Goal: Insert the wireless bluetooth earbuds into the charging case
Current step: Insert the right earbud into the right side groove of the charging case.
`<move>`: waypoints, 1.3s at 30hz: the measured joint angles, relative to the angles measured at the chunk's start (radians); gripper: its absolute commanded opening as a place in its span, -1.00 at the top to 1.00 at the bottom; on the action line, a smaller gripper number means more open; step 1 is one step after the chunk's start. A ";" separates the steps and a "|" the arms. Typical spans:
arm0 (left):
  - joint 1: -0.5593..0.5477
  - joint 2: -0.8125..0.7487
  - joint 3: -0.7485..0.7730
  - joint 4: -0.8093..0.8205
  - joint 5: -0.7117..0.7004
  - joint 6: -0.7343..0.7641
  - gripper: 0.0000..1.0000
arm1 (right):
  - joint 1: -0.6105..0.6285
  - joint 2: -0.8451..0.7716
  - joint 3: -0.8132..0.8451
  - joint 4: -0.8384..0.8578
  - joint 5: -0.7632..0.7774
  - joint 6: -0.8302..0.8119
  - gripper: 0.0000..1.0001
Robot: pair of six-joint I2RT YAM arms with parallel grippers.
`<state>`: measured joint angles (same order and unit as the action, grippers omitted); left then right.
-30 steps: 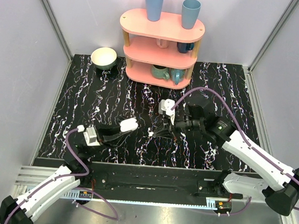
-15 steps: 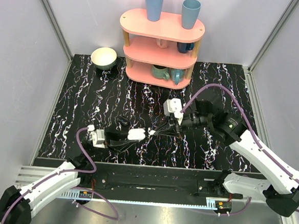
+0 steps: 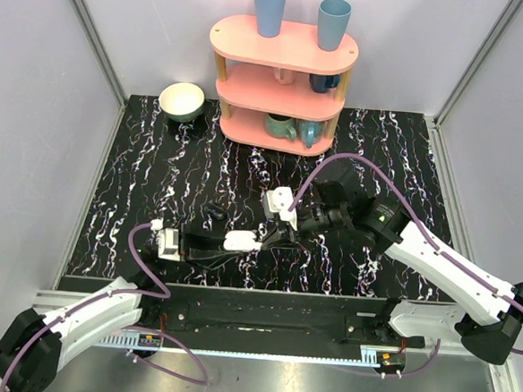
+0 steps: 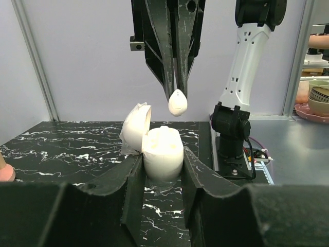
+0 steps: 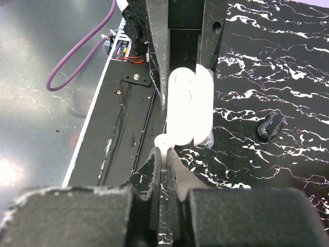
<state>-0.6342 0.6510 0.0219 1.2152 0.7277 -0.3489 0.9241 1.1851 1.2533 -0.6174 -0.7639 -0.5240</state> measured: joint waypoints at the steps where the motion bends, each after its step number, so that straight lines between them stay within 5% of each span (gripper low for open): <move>1: 0.000 0.007 0.000 0.013 0.003 -0.004 1.00 | 0.001 0.000 0.000 0.000 0.004 -0.003 0.92; 39: 0.000 0.031 0.000 0.043 0.021 -0.025 1.00 | 0.051 0.085 0.033 0.056 0.048 -0.003 0.91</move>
<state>-0.6338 0.6819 0.0219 1.2583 0.7486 -0.3740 0.9756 1.2705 1.2865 -0.5617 -0.7155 -0.5266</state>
